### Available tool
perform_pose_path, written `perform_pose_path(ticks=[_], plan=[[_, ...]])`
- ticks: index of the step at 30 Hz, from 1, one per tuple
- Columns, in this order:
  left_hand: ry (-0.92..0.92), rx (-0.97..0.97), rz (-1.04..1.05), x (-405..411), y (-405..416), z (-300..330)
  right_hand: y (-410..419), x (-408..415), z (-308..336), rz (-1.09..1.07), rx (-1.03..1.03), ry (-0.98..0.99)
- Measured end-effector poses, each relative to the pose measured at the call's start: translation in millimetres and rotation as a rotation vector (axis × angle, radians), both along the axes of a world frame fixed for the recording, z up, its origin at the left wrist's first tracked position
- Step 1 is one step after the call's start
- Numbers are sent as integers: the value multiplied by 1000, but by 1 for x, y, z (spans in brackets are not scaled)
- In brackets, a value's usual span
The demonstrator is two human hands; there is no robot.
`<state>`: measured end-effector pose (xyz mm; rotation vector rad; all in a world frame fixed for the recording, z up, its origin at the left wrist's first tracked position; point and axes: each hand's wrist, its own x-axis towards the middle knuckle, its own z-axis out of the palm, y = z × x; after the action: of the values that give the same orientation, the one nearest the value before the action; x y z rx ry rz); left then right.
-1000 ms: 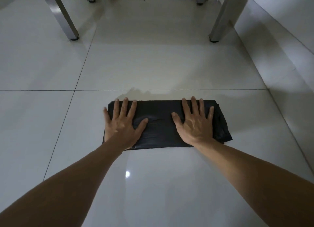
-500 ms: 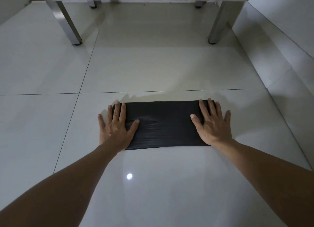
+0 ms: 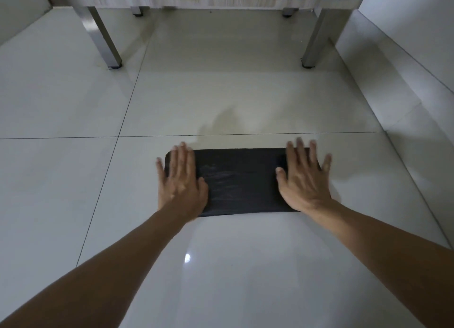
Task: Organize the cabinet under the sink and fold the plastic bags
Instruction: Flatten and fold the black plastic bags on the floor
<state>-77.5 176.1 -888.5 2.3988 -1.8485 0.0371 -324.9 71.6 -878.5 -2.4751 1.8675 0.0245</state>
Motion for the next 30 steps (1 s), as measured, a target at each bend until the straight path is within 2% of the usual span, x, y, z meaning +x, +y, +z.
perform_pose_path(ticks=[3, 5, 9, 21, 30], plan=[[27, 33, -196, -35, -16, 4, 10, 40, 3, 210, 20, -52], [37, 101, -221, -44, -31, 2, 10, 56, -4, 233, 76, -34], [27, 188, -202, -33, -37, -11, 5, 54, -20, 179, 95, -29], [-5, 122, -78, -5, -21, -22, -11, -21, -25, -61, 92, -25], [44, 122, -26, 27, -5, -23, -12, -37, -23, -87, 164, -6]])
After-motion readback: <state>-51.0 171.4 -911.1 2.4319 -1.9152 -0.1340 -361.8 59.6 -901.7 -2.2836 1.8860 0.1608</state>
